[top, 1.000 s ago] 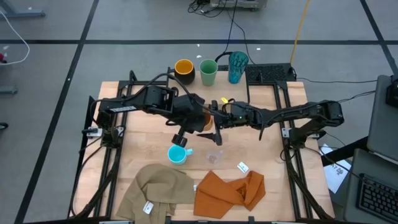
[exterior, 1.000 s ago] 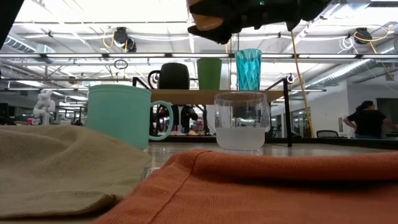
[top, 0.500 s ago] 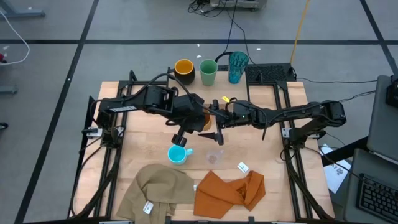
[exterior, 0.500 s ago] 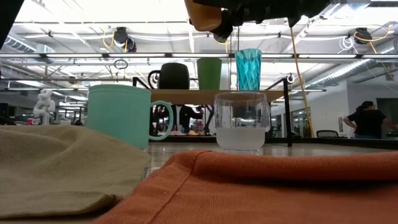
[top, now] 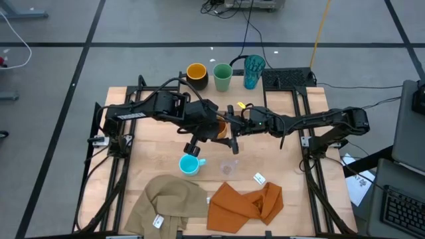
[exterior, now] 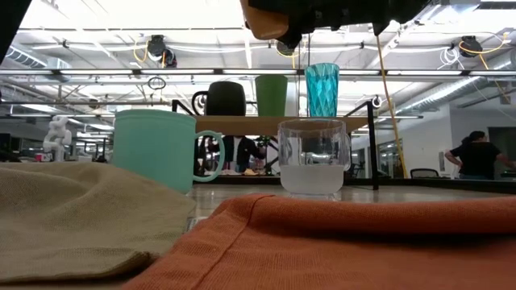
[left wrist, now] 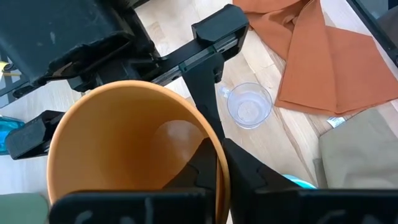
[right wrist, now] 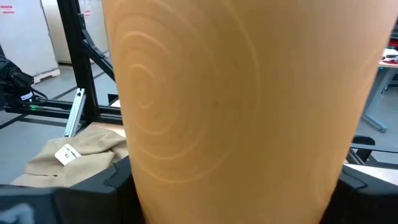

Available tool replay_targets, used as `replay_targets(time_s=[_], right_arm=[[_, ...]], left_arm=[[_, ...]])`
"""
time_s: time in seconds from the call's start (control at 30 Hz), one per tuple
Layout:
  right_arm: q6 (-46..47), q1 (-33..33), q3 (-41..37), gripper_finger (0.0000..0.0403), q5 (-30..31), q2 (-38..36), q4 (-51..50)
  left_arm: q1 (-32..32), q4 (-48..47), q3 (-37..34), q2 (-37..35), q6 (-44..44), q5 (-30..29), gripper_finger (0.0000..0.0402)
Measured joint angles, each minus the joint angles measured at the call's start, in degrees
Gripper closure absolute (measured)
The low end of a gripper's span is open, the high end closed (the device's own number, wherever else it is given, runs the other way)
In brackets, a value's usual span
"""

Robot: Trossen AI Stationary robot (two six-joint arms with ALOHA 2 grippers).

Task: Stack small to large cups/mugs on shelf
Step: Put the orange cup on the shelf

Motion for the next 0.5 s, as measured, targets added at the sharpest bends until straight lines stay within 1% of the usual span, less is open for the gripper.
replay_targets(time_s=[0.23, 0.3, 0.5], right_arm=[[0.1, 0.0, 0.0, 0.012, 0.0, 0.0, 0.1], [0.1, 0.0, 0.0, 0.012, 0.0, 0.0, 0.3], [0.2, 0.0, 0.0, 0.012, 0.2, 0.0, 0.8]], left_arm=[[0.2, 0.0, 0.0, 0.0, -0.4, 0.0, 0.0389], [0.5, 0.1, 0.0, 0.0, -1.3, 0.0, 0.0378], [1.3, 0.3, 0.0, 0.0, -3.1, 0.2, 0.0324]])
